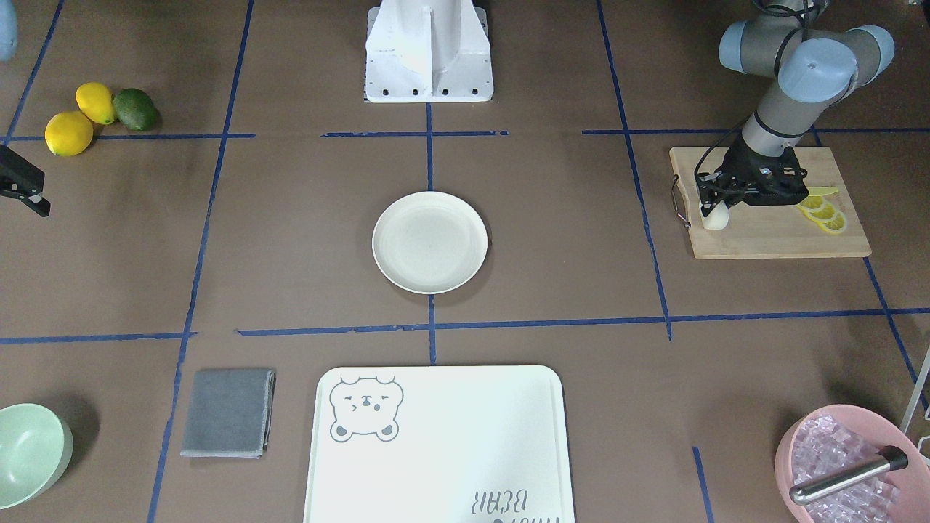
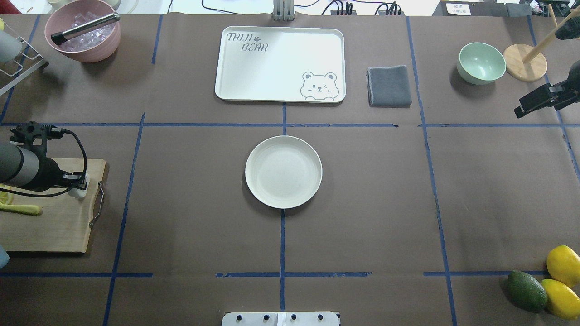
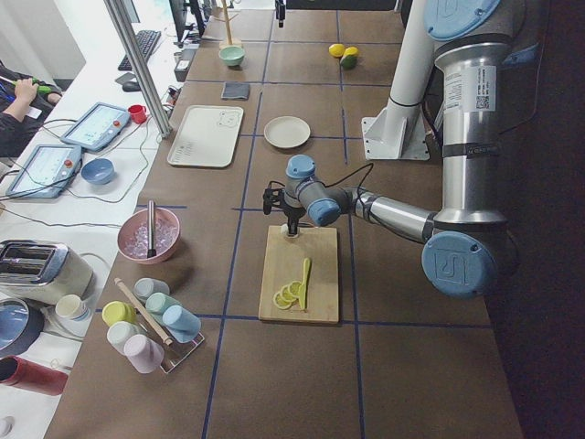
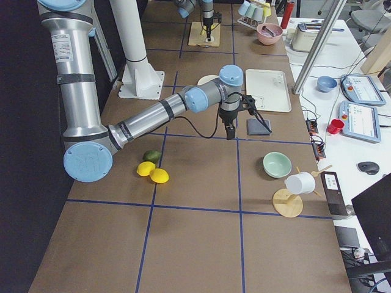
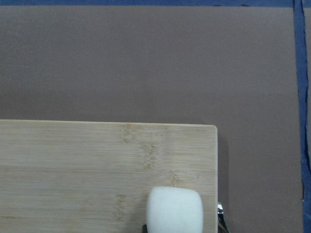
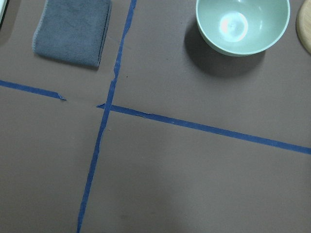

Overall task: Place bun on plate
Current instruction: 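Grasp the small white bun on the cutting board with the left gripper, then carry the bun over the white plate and lower it with the left gripper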

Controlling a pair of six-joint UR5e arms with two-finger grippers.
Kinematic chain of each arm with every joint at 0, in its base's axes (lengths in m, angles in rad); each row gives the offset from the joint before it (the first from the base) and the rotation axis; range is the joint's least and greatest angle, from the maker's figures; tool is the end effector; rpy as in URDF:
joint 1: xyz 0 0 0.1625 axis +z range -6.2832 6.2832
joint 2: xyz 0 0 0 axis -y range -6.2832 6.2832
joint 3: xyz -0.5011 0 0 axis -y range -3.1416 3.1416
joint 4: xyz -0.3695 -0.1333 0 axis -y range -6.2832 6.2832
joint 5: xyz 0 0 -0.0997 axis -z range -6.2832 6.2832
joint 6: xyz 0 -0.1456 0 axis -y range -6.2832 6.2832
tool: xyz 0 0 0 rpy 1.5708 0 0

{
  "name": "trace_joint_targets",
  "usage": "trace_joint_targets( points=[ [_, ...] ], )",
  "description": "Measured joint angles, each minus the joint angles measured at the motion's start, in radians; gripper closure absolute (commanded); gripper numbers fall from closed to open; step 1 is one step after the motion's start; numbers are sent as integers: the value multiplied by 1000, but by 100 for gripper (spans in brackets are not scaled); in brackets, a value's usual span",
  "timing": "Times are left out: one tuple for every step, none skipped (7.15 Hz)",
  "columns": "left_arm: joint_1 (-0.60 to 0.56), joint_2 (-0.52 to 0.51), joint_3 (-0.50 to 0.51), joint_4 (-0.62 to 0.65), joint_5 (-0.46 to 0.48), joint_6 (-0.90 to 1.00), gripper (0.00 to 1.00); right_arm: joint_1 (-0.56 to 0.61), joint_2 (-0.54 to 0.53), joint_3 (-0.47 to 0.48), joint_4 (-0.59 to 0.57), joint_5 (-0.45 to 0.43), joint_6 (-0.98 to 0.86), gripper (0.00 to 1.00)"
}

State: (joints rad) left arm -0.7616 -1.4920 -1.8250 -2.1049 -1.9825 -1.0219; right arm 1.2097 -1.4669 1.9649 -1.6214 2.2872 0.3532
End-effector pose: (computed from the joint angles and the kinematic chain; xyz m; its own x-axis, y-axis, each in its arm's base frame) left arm 0.3006 -0.3903 0.6338 0.6999 -0.0067 -0.7142 0.0921 0.9925 0.0809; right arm -0.1463 -0.4941 0.5403 0.6780 -0.2076 0.7051 0.0895 0.9755 0.2011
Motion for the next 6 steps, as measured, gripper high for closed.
trace_joint_targets(
  points=[
    [-6,0,-18,8,-13,1,68,0,-1,0,0,0,0,0],
    [-20,-5,-28,23,-29,2,68,1,-2,-1,0,0,0,0],
    [-34,-22,-42,62,-37,2,68,2,-4,0,0,0,0,0],
    [-42,-64,-67,136,-39,2,68,4,-6,1,0,1,0,0],
    [-46,-130,-97,244,-40,1,68,7,-8,1,0,1,0,0],
    [-47,-213,-120,361,-39,-3,68,10,-12,1,1,1,0,0]
  ],
)
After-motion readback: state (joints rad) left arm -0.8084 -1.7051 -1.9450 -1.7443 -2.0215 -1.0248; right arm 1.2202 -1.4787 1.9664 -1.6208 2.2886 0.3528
